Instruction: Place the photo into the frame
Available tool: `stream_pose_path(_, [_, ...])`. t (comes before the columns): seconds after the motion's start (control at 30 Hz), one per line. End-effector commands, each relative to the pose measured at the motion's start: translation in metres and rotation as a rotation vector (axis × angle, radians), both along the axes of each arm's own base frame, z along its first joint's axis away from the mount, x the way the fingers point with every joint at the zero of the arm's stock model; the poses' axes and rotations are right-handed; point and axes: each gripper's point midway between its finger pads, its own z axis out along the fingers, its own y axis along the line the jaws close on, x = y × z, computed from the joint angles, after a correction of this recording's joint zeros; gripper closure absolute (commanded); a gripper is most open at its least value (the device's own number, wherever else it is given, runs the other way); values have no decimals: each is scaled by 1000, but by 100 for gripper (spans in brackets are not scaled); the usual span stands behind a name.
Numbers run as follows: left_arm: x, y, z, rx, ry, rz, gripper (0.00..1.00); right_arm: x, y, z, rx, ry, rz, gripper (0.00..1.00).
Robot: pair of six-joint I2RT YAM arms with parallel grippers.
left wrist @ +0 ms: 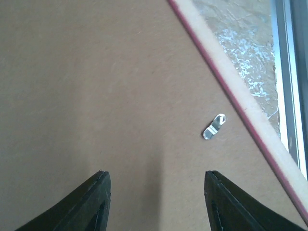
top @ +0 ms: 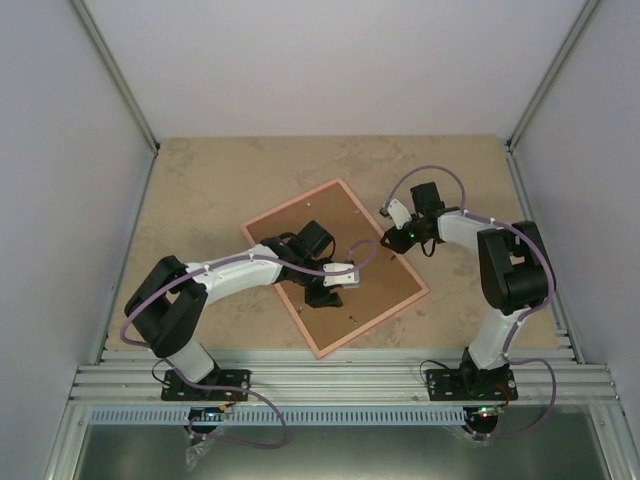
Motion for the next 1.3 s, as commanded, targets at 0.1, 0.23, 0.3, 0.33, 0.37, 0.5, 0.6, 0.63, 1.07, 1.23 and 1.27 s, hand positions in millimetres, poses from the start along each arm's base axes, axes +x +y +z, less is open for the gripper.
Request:
stream_pose_path(0.1, [4,-9,-1,-9,-61,-48,47,-1,-4,-45,-108,83,32,79])
stream_pose_path(0.23, [2,-6,-2,-13,-73,-56,48,25,4,-33,-112,47,75,88])
stream_pose_path(0.3, [1,-4,-4,-7,-82,-64,48,34,12,-31,-109,40,138,92])
stream_pose_path(0.33, [1,-3,-6,-2,-86,-68,49,37,14,-35,-112,47,164,94])
stream_pose_path(0.37, [2,-3,-8,3,-93,-71,49,39,16,-36,-116,50,187,95])
stream_pose_path(0.5, [10,-7,-7,-4,-125,-68,51,46,25,-35,-119,47,256,99])
stream_pose_path(0.6, [15,-19,-3,-38,-119,-71,55,45,31,-33,-95,51,275,100])
stream_pose_path(0.63, [16,-24,-2,-47,-116,-79,56,45,33,-33,-90,47,283,99])
stream_pose_path(1.07, [34,-81,-17,-47,-160,-95,75,43,40,-42,-56,75,272,99])
stream_pose_path(1.23, [31,-88,-30,-15,-173,-106,76,46,41,-42,-54,71,258,100])
stream_pose_path(1.27, [31,-88,-33,-7,-173,-109,76,46,41,-42,-53,69,258,100])
